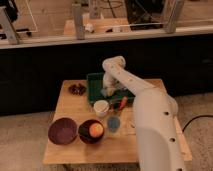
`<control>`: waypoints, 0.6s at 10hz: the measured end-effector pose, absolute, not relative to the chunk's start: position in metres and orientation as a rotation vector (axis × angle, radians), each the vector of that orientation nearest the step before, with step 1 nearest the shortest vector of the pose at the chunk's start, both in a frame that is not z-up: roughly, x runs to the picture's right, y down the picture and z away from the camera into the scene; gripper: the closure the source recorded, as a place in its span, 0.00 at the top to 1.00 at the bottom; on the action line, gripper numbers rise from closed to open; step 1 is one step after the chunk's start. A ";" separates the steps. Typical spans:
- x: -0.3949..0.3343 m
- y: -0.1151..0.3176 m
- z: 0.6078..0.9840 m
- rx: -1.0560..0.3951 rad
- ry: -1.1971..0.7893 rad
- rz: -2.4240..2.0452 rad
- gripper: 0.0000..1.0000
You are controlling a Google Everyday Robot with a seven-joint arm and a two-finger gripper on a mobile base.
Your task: Wipe tray with sponge
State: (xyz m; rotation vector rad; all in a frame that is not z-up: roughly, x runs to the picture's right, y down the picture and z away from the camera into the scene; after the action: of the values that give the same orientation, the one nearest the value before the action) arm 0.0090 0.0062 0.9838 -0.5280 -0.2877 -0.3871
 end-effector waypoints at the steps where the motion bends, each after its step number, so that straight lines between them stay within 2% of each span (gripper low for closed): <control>1: -0.010 0.000 0.981 -0.514 -0.304 -0.409 0.00; 3: -0.038 -0.001 0.972 -0.499 -0.335 -0.461 0.00; 6: -0.067 0.020 0.950 -0.501 -0.374 -0.545 0.00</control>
State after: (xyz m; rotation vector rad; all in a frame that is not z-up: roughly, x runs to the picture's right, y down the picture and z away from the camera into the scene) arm -0.0669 0.0199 0.9497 -0.5012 -0.3743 -0.5452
